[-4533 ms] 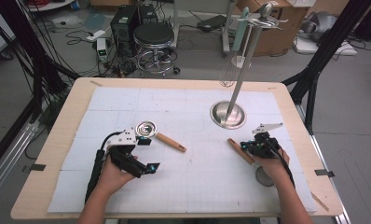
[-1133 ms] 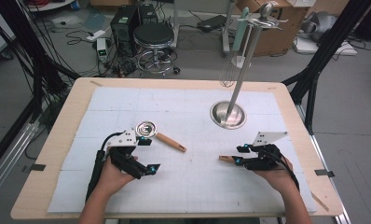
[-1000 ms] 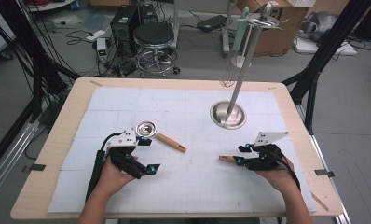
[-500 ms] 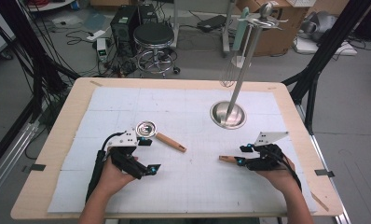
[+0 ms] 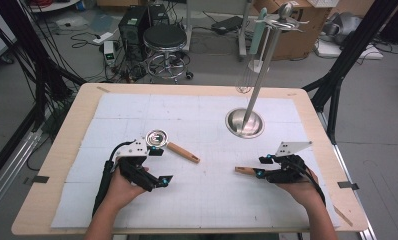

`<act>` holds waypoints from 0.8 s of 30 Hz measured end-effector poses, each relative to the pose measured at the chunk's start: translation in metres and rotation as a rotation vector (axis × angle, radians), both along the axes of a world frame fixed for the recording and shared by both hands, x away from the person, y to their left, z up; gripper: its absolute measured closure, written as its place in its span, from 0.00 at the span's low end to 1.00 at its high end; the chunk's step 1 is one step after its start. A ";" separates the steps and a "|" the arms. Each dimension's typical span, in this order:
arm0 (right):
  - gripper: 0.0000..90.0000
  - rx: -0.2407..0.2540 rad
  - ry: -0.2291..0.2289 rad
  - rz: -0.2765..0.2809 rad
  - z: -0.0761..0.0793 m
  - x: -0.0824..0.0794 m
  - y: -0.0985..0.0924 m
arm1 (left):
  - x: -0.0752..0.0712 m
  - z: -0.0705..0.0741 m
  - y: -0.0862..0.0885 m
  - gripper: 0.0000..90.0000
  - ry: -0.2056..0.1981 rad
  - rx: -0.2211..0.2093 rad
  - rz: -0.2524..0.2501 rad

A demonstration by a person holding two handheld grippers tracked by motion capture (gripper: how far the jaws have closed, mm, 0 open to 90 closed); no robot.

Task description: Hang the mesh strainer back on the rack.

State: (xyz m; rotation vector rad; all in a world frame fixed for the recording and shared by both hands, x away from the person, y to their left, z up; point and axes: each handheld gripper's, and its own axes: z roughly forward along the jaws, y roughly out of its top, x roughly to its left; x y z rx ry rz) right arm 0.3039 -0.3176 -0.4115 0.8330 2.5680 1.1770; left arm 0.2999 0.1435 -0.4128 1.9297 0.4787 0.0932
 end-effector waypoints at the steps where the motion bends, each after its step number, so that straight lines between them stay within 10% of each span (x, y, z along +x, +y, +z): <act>1: 0.52 -0.004 0.002 -0.003 0.000 0.000 0.001 | 0.000 0.000 0.000 0.02 0.000 0.001 0.000; 7: 0.52 -0.028 0.021 0.007 -0.010 0.002 0.006 | -0.001 0.001 -0.001 0.02 -0.005 0.006 -0.003; 14: 0.49 -0.171 0.077 -0.016 -0.025 0.008 0.004 | -0.002 0.000 0.001 0.02 -0.001 0.009 0.004; 24: 0.74 -0.162 0.075 0.083 -0.023 0.002 0.022 | -0.002 -0.001 0.001 0.02 0.003 0.014 0.002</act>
